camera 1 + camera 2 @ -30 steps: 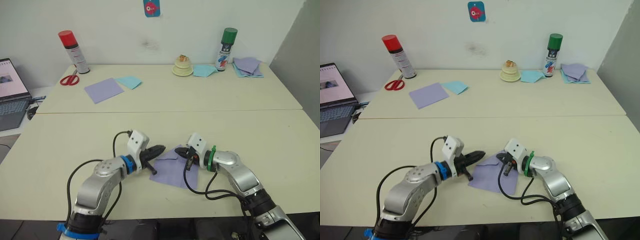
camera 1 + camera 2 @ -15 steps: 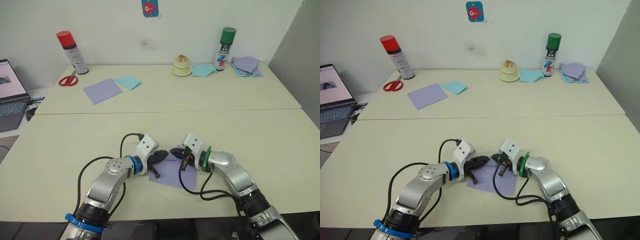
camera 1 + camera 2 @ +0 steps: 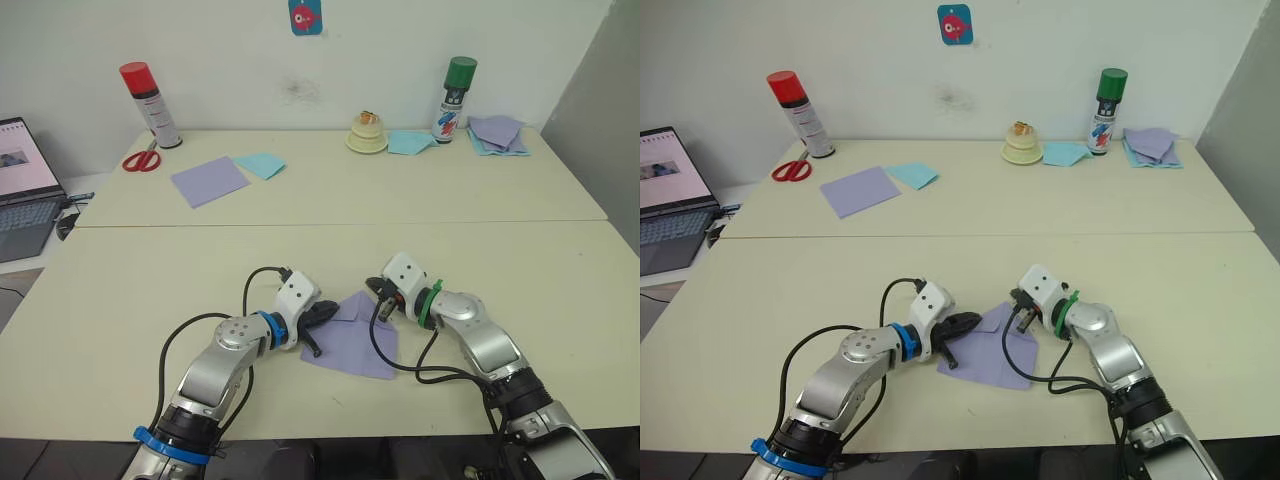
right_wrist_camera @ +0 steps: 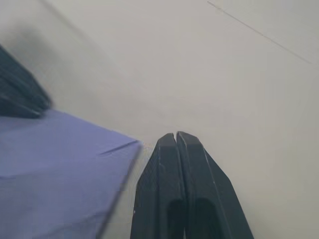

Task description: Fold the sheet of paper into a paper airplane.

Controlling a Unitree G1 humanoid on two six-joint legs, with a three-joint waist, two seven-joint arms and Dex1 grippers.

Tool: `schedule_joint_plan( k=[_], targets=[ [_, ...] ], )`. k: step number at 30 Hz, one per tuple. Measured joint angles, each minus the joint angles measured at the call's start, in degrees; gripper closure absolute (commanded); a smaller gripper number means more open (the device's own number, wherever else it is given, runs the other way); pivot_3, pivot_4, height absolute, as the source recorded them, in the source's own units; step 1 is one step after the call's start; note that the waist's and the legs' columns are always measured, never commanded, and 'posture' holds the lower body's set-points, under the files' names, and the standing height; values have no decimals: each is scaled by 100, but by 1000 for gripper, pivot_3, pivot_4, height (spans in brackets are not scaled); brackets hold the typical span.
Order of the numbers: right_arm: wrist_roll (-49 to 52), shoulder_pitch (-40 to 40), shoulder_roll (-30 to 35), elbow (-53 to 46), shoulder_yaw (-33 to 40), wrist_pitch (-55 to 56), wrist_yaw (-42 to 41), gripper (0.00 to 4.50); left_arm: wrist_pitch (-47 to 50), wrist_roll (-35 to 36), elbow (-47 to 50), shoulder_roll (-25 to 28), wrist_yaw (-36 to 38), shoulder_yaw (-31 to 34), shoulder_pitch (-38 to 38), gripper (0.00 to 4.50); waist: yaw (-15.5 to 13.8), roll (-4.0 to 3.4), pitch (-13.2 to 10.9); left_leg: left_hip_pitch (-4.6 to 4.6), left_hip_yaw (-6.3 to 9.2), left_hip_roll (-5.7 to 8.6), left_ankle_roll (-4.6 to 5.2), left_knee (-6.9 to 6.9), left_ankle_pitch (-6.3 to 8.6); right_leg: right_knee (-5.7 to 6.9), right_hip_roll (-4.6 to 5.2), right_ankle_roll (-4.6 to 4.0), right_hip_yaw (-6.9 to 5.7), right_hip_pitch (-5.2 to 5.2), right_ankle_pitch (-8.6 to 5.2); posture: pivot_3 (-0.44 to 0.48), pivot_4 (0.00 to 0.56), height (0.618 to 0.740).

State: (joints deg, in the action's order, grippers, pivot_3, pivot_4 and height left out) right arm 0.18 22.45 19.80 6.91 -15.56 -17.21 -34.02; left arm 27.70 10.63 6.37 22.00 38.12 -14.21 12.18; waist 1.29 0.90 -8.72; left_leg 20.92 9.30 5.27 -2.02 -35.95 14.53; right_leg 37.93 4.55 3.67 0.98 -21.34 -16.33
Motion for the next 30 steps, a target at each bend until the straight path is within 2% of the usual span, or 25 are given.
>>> schedule_joint_plan(
  k=[4, 6, 9, 12, 14, 16, 19, 23, 30],
  targets=[
    [349, -176, 123, -268, 326, -361, -190, 4500, -61, -15, -68, -50, 28, -39, 51, 4481, -66, -2, -3, 8, -2, 3, 2, -1, 1, -4, 4, -4, 1, 3, 3, 0, 150, 740],
    [816, -182, 359, -592, 583, -984, -531, 4100, -73, -17, -130, -90, 47, -64, 115, 4500, -99, -9, -8, 18, -3, 7, 3, -3, 1, -5, 7, -7, 1, 2, 4, 0, 150, 740],
    [1892, -87, 853, -1187, 1230, -2504, -1021, 3172, -102, -31, -178, -100, 85, -97, 155, 4500, -134, -9, -8, 23, 0, 6, 7, -3, 3, -10, 9, -8, -4, 2, 5, 0, 150, 740],
    [2792, 54, 1134, -1523, 1878, -4113, -1087, 2037, -177, -43, -215, -109, 89, -110, 156, 4500, -137, -9, -8, 26, 0, 4, 10, -1, 5, -13, 23, -8, -7, 2, 5, 0, 150, 740],
    [3429, 60, 1311, -1710, 2247, -5558, -1096, 1371, -199, -53, -220, -139, 81, -113, 143, 4500, -147, -9, -8, 36, 2, 3, 12, -2, 6, -16, 31, -8, -13, -1, 5, 0, 150, 740],
    [3814, 49, 1330, -1785, 2495, -6594, -1082, 1371, -205, -60, -217, -151, 69, -112, 125, 4500, -151, -10, -8, 50, -1, 5, 16, -4, 7, -17, 34, -8, -15, -10, 5, 0, 150, 740],
    [4661, -53, 1355, -1661, 2763, -7367, -709, 1371, -211, -72, -186, -203, 11, -112, 84, 4500, -165, -10, -8, 56, -1, 8, 21, -6, 9, -24, 39, -8, -17, -11, 5, 0, 150, 740],
    [5703, -303, 1368, -1221, 2801, -7484, 193, 1371, -212, -84, -132, -207, -32, -108, 30, 4500, -163, -9, -9, 62, -10, 8, 25, -6, 12, -28, 41, -7, -15, -17, 5, 0, 150, 740],
    [7283, -419, 1016, -931, 3121, -7483, 2131, 1371, -211, -100, -16, -208, -132, -95, -55, 4500, -142, -5, -7, 62, -9, 5, 25, -6, 12, -28, 39, -6, -17, -16, 4, 0, 150, 740]
  ],
)
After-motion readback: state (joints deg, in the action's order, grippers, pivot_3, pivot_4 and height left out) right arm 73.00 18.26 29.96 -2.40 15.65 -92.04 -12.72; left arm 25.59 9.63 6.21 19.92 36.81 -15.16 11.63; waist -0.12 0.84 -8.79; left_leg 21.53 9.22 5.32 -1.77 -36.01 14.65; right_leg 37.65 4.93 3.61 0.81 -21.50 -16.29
